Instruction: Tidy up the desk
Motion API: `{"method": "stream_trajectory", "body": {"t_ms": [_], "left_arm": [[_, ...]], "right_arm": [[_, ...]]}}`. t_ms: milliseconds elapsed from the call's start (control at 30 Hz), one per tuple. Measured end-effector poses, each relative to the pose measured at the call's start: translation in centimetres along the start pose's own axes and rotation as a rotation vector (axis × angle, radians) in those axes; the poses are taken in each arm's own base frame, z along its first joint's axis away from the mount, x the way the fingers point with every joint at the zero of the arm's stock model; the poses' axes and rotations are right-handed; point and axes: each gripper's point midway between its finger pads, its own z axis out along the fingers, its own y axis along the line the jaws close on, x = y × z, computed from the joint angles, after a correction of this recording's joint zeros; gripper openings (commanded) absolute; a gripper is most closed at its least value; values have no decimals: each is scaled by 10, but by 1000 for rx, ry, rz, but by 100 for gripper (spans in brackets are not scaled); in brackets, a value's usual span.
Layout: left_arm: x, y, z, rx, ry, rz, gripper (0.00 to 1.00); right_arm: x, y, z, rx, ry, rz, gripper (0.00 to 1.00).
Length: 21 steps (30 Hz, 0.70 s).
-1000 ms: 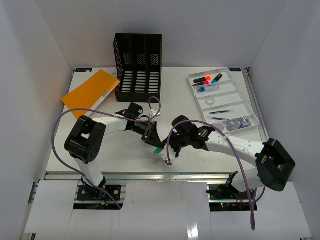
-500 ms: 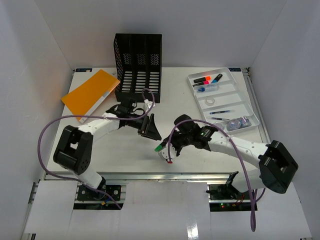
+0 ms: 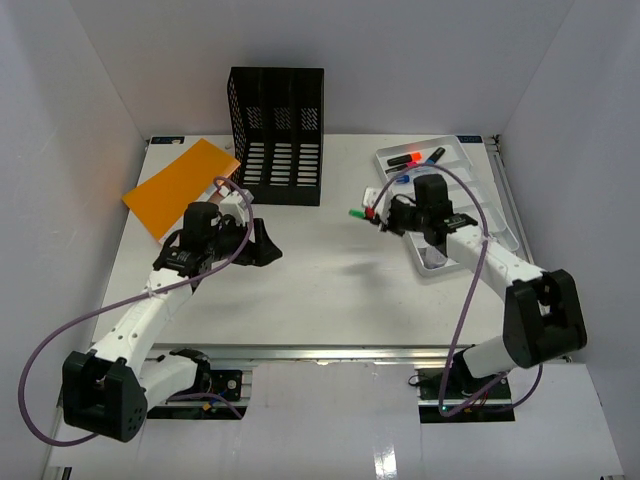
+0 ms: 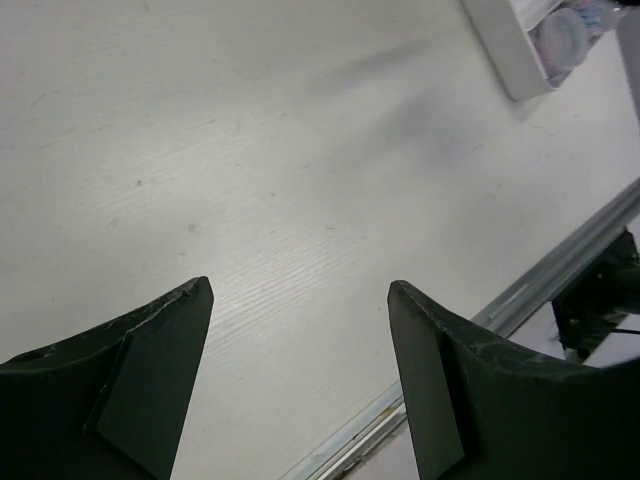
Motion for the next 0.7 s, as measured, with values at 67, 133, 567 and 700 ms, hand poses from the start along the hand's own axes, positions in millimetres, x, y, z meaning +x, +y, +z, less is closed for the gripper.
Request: {"method": "stream_trajectory", "body": {"t_ms": [67, 133, 567, 700], "left_arm": [[8, 12, -2, -58, -10, -1, 82], [14, 21, -2, -100, -5, -7, 82], [3, 38, -15, -218, -78, 17, 85], [2, 39, -16, -229, -82, 17, 85]], "right_arm": [[8, -41, 5, 84, -4, 159, 8], [16, -85, 7, 188, -24, 308, 8], [134, -278, 19, 735, -144, 1300, 8], [164, -279, 31, 781, -143, 1486, 8]]}}
